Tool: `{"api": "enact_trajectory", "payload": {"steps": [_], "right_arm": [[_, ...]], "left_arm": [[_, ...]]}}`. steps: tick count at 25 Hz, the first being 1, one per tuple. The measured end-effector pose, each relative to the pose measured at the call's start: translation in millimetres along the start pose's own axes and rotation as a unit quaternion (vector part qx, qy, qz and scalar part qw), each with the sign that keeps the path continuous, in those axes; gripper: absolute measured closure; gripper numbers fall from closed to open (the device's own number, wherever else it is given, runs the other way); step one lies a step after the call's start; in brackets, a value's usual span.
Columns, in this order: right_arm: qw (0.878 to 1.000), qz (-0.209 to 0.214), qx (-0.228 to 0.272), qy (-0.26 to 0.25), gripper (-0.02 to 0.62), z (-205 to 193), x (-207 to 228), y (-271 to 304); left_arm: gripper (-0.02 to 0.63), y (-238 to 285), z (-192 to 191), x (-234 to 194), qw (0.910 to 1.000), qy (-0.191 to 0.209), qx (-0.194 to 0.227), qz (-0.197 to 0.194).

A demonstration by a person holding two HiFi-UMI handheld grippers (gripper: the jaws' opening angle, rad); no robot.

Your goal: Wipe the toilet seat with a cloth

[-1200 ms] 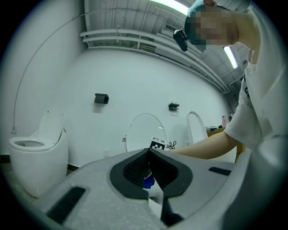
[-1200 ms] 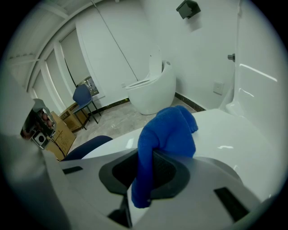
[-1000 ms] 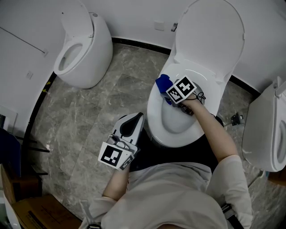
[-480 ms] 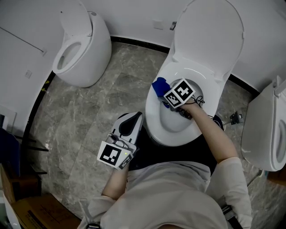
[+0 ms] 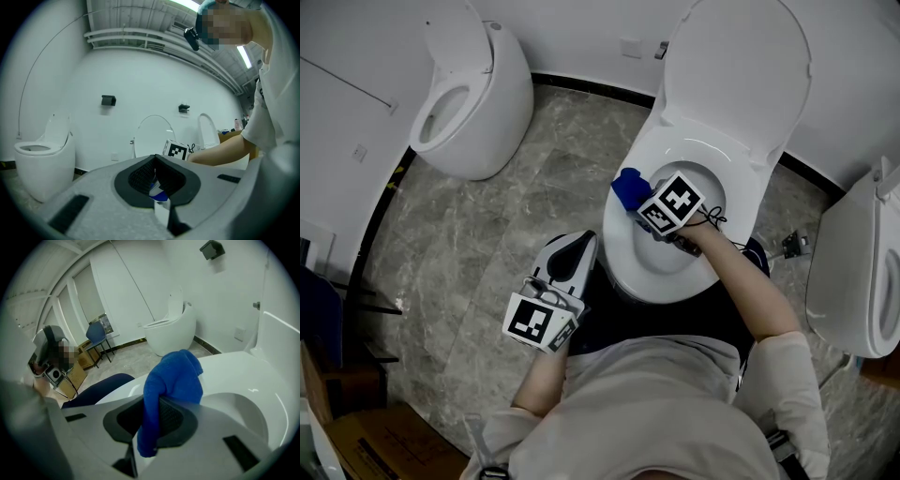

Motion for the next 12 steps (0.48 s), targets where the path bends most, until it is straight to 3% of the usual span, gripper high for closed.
{"api": "enact_trajectory", "payload": {"steps": [12], "right_arm": [[1.000,0.025,-0.004,-0.008,0.545,-7,-25,-3]], "left_arm": [[0.598,1,-2,-2,1.0000,-0.001,-0.001,0.001]]}}
Point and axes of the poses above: the fingertips, and each gripper's own axes: y forward along the fingers, x to its right, z out of its top, the point moved 3 cm from there along -y, backward along the fingers, and after that the axes turned 8 degrees about x, right-handed, at the moved point
